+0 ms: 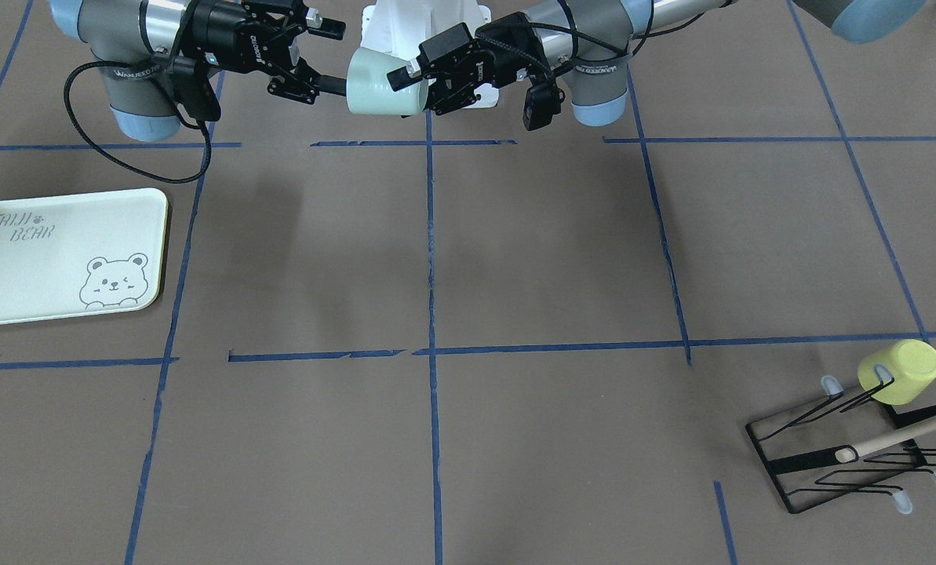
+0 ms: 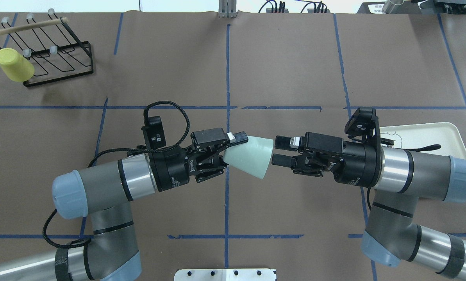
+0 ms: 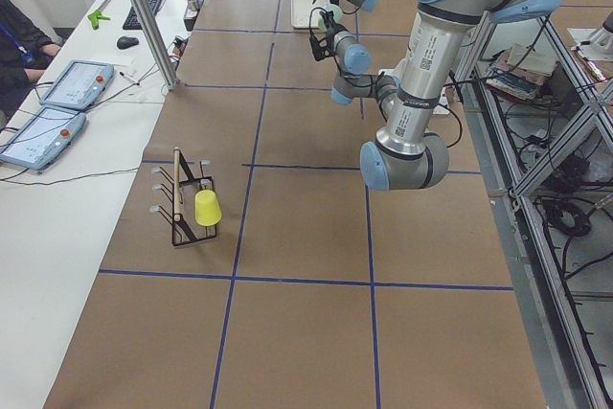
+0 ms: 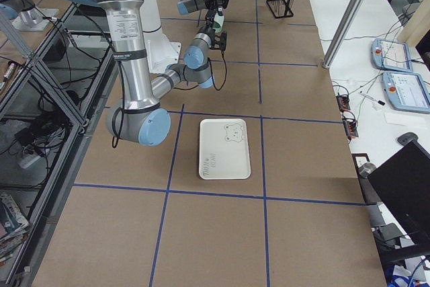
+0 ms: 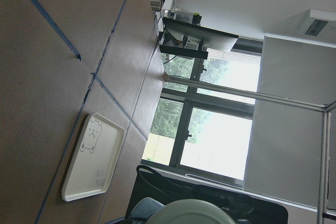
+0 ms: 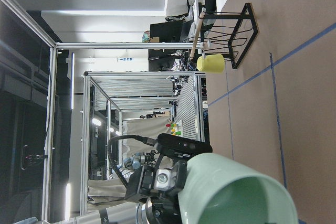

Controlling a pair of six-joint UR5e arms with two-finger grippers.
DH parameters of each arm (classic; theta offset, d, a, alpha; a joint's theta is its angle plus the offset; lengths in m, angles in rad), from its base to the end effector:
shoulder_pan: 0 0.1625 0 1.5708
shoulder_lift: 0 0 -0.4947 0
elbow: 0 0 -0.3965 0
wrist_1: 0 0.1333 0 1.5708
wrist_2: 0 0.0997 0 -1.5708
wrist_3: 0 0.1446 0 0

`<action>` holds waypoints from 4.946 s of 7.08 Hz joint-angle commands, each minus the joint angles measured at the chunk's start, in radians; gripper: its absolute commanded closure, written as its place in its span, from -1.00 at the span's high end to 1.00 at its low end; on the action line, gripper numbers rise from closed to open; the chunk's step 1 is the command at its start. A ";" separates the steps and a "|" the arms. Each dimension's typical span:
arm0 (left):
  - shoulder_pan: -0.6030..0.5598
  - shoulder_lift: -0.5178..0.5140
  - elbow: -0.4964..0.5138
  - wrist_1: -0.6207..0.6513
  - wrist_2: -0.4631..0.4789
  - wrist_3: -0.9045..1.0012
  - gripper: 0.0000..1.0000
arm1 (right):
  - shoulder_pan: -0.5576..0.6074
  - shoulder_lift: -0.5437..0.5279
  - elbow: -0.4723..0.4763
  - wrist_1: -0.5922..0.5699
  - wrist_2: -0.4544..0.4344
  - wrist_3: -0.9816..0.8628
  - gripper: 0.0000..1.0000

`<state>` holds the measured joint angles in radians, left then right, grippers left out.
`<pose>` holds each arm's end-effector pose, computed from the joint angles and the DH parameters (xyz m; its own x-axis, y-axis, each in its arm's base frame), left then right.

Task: Left arm grabs green cup and hands to right arm on tray

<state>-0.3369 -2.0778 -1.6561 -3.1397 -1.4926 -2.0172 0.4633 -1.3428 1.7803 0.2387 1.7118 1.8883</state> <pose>0.5500 -0.3459 0.2105 -0.6426 -0.2310 -0.7305 0.1257 0.9088 -0.3979 -0.4149 -0.3336 0.3091 -0.6394 0.0261 0.7684 -0.1524 0.9753 -0.1599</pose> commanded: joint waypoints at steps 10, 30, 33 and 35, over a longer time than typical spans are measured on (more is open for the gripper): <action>0.006 -0.019 0.012 0.001 0.000 -0.002 -0.14 | -0.002 0.017 -0.002 -0.006 -0.001 -0.005 -0.26; -0.002 -0.022 0.016 0.032 0.003 0.003 1.00 | -0.012 0.017 -0.005 -0.015 0.000 -0.011 -1.00; -0.063 -0.027 0.027 0.067 0.002 0.000 1.00 | -0.009 0.010 -0.004 -0.013 0.005 -0.012 -1.00; -0.137 -0.022 0.038 0.198 0.002 0.018 1.00 | 0.020 0.004 -0.007 -0.107 0.047 -0.014 -1.00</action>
<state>-0.4313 -2.1024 -1.6245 -3.0212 -1.4903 -2.0075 0.4638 -1.3374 1.7731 0.1981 1.7324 1.8756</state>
